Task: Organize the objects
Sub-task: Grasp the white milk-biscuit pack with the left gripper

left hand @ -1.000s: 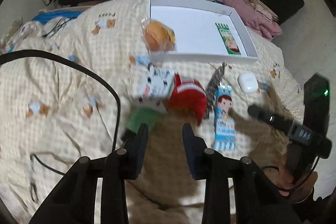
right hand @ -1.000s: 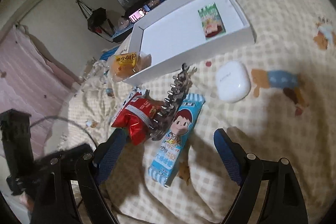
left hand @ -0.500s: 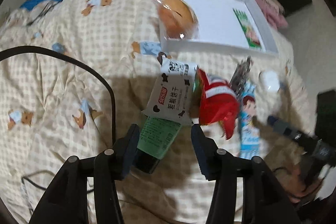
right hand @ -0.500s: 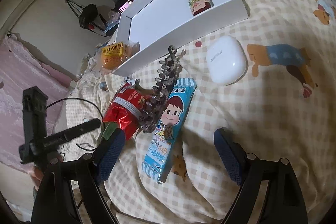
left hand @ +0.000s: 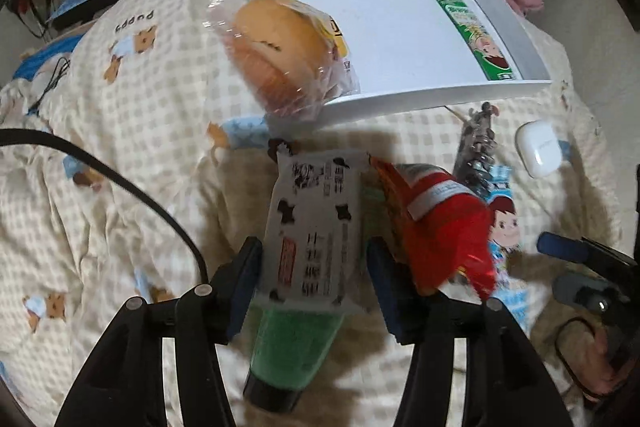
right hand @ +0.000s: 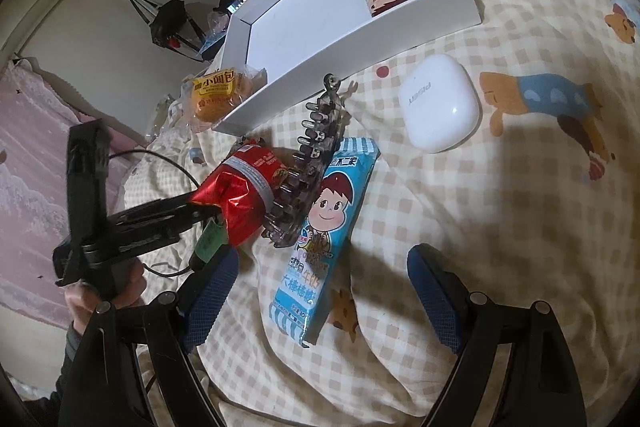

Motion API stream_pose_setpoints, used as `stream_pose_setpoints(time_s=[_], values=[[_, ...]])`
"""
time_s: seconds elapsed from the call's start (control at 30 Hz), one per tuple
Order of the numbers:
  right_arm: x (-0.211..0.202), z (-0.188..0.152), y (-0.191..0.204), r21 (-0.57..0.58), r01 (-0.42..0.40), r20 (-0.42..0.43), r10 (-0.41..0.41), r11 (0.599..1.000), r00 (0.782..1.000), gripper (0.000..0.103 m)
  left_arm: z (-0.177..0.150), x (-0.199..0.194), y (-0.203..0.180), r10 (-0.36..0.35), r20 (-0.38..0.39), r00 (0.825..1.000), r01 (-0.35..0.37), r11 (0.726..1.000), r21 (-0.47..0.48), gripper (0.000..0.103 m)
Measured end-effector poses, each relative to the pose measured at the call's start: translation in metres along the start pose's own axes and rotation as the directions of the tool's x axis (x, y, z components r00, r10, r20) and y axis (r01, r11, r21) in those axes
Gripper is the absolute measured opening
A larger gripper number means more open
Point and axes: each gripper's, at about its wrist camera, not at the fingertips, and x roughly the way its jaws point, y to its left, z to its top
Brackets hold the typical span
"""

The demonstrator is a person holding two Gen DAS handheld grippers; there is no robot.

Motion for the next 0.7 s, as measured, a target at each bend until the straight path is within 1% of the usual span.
stream_pose_setpoints(time_s=[0.03,0.1,0.13,0.17,0.2,0.33,0.47,0.53,0.6,0.7], values=[[0.000,0.000,0.000,0.001,-0.001,-0.001,0.001,1.000,1.000,0.087,0.000,0.000,0.002,-0.006,0.018,1.000,0.007,1.000,-0.020,0.049],[0.000,0.000,0.000,0.002,-0.002,-0.001,0.002,1.000,1.000,0.087,-0.004,-0.005,0.005,-0.016,0.022,1.000,0.017,0.999,-0.047,0.049],[0.000,0.000,0.000,0.002,-0.003,-0.002,0.003,1.000,1.000,0.087,-0.006,-0.009,0.007,-0.001,0.022,1.000,0.002,0.999,-0.052,0.049],[0.000,0.000,0.000,0.002,-0.003,-0.002,0.003,1.000,1.000,0.087,-0.012,-0.017,0.009,0.031,0.035,0.999,-0.029,0.998,-0.058,0.049],[0.001,0.000,0.000,0.003,-0.003,-0.003,0.003,1.000,1.000,0.087,-0.015,-0.023,0.010,0.041,0.048,0.998,-0.038,0.997,-0.061,0.049],[0.001,0.000,0.000,0.003,-0.004,-0.008,0.004,1.000,1.000,0.087,-0.027,-0.054,0.023,0.043,0.091,0.995,-0.033,0.993,-0.114,0.049],[0.001,0.000,0.000,0.008,-0.009,-0.012,0.009,1.000,1.000,0.087,-0.033,-0.077,0.020,0.060,0.144,0.988,-0.040,0.989,-0.142,0.049],[0.001,-0.001,-0.001,0.011,-0.012,-0.014,0.012,1.000,1.000,0.087,-0.037,-0.092,0.017,0.010,0.194,0.981,0.023,0.986,-0.166,0.049],[0.001,0.000,-0.001,0.010,-0.013,-0.013,0.013,1.000,1.000,0.087,-0.040,-0.101,0.012,-0.028,0.230,0.973,0.070,0.982,-0.177,0.049],[0.002,0.000,0.000,0.008,-0.018,-0.012,0.019,1.000,1.000,0.087,-0.048,-0.112,-0.009,-0.042,0.271,0.962,0.092,0.980,-0.174,0.049]])
